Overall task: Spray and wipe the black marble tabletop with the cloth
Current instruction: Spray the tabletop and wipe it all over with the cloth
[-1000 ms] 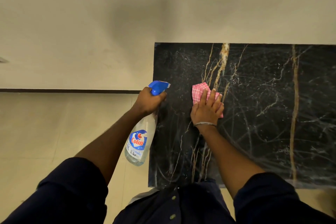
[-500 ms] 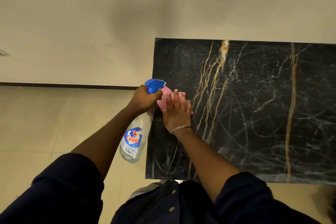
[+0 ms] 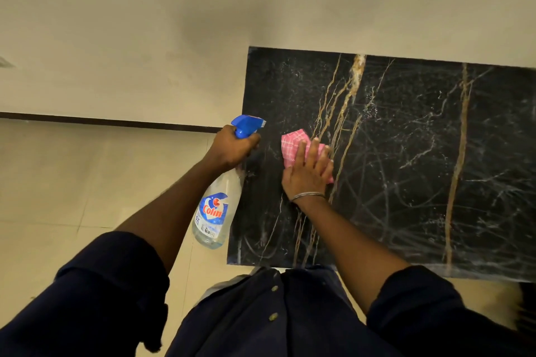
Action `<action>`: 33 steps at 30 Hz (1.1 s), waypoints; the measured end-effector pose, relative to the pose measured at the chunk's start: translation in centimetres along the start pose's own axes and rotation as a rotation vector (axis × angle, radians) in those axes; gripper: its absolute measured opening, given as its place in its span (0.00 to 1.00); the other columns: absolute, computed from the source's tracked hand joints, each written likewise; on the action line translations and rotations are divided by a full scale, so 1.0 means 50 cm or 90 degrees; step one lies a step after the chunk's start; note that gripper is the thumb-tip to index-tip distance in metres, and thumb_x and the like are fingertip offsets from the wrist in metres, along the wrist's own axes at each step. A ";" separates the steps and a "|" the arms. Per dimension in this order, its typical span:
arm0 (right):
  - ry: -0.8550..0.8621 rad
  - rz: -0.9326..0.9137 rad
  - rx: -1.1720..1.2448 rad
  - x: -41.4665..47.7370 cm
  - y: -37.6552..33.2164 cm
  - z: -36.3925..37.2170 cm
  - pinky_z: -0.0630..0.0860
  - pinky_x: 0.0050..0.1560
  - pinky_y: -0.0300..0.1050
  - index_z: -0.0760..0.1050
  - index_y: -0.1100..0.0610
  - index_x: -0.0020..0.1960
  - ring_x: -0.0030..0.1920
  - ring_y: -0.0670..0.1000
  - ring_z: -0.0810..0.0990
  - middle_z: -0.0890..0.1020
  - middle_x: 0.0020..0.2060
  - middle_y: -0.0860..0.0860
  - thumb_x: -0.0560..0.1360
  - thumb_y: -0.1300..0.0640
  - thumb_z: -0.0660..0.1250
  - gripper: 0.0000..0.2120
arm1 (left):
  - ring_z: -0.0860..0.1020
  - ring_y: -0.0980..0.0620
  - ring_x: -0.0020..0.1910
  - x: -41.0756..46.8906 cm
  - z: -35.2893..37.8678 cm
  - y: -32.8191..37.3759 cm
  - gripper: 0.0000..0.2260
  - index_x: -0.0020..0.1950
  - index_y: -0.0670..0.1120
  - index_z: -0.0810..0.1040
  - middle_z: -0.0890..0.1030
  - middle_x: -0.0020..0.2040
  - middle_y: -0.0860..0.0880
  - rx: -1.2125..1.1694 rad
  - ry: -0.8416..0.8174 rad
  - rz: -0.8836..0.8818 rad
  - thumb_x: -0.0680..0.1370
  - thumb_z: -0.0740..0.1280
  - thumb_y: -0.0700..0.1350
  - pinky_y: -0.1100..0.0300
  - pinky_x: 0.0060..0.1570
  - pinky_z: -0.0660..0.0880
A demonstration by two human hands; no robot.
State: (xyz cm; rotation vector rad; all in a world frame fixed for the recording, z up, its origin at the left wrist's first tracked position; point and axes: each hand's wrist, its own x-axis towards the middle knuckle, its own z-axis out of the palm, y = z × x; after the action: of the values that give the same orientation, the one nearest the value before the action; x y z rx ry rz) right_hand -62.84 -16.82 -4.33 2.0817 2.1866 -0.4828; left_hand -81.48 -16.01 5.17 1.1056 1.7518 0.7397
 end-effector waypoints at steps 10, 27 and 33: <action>-0.100 -0.197 -0.023 -0.031 -0.122 0.014 0.42 0.76 0.64 0.32 0.52 0.79 0.78 0.63 0.36 0.36 0.79 0.55 0.81 0.46 0.56 0.38 | 0.75 0.53 0.34 -0.027 -0.002 -0.029 0.09 0.52 0.42 0.76 0.76 0.36 0.48 0.059 0.044 -0.002 0.78 0.66 0.47 0.64 0.37 0.73; -0.061 -0.056 -0.029 -0.038 -0.043 0.000 0.43 0.76 0.64 0.38 0.55 0.80 0.78 0.66 0.38 0.39 0.79 0.57 0.82 0.45 0.52 0.35 | 0.76 0.51 0.36 -0.062 0.005 -0.053 0.08 0.52 0.40 0.76 0.78 0.39 0.42 0.008 0.008 -0.003 0.78 0.66 0.44 0.58 0.40 0.75; -0.094 -0.173 -0.054 -0.051 -0.148 0.020 0.43 0.77 0.63 0.36 0.51 0.80 0.78 0.64 0.39 0.40 0.79 0.55 0.82 0.45 0.56 0.37 | 0.75 0.53 0.37 -0.071 -0.003 -0.065 0.10 0.55 0.42 0.75 0.77 0.40 0.46 0.020 0.048 0.012 0.79 0.65 0.47 0.62 0.41 0.73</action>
State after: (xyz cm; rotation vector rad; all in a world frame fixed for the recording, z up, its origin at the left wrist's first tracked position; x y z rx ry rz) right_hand -70.09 -19.75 -3.36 1.6588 2.3654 -0.5360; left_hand -82.13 -20.60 3.86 1.1293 1.8246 0.7762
